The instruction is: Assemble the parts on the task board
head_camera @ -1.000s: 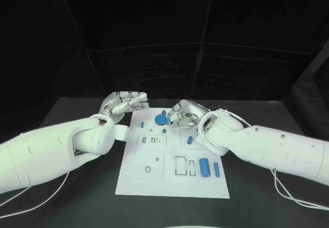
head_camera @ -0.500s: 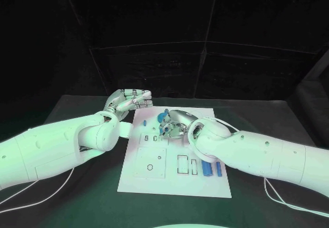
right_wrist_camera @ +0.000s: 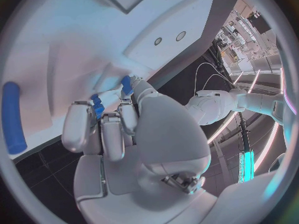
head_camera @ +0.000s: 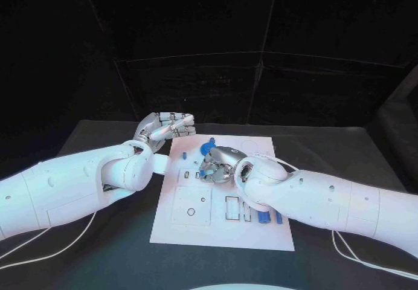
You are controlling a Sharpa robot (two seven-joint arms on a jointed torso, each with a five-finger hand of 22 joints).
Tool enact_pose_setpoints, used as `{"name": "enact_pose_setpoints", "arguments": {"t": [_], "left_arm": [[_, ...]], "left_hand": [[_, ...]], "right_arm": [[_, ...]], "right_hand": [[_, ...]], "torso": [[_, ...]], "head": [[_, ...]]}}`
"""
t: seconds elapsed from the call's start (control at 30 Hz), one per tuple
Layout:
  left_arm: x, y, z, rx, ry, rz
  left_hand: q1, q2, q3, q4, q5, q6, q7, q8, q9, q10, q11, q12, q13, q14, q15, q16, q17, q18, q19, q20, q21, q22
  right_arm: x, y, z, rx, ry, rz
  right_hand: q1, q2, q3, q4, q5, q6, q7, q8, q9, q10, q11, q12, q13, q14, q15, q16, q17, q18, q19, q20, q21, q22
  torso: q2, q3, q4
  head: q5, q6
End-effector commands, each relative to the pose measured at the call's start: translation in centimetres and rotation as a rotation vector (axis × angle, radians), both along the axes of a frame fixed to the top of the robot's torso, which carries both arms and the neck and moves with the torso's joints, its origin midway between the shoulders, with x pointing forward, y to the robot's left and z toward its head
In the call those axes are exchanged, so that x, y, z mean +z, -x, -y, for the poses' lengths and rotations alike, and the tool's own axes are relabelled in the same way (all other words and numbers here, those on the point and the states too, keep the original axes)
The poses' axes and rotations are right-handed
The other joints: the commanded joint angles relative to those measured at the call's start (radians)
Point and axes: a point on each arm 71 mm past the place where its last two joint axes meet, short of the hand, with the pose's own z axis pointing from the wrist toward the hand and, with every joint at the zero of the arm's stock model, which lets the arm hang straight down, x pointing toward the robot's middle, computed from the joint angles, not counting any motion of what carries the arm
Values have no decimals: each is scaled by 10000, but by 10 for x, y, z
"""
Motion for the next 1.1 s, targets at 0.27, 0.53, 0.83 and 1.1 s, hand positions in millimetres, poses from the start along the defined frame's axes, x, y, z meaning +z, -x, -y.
{"name": "enact_pose_setpoints", "arguments": {"t": [0.27,0.53,0.83,1.1], "left_arm": [[2,-1,1,-62,56,120],[2,-1,1,-64,58,124],[2,0,0,-41,54,139],[2,0,0,-30,50,144]], "left_hand": [[16,115,6,-44,-12,3,33,-65,-13,76,0,-57,-15,10,9,-42,-9,137,32,-9,-53,10],[16,115,6,-44,-12,3,33,-65,-13,76,0,-57,-15,10,9,-42,-9,137,32,-9,-53,10],[19,115,4,-57,-12,2,30,-69,-14,78,-1,-63,-16,14,8,-49,-9,137,39,-10,-60,11],[19,115,4,-57,-12,2,30,-69,-14,78,-1,-63,-16,14,8,-49,-9,137,39,-10,-60,11]], "right_arm": [[-6,1,0,42,372,-15],[-7,1,1,-10,581,37],[-9,0,3,21,845,-8],[-10,1,4,-6,1108,-12]], "right_hand": [[-79,15,67,-9,-19,22,42,32,0,-7,42,-38,-12,900,55,1,1872,-72,12,13,42,1],[-95,4,74,-8,-27,13,46,24,-1,-10,45,-40,-11,901,58,4,1877,-72,13,16,43,4],[-168,-47,96,4,-52,-34,67,-12,-8,-50,62,-87,-48,898,72,-5,1864,-70,9,29,37,-7],[-248,-119,115,12,-48,-84,90,-53,-17,-87,82,-129,-78,891,89,-24,1836,-70,6,45,33,-10]], "torso": [[4,-4,10],[-3,-9,18],[2,-3,12],[2,-1,0]], "head": [[25,-63],[14,-60],[19,-67],[35,-74]]}}
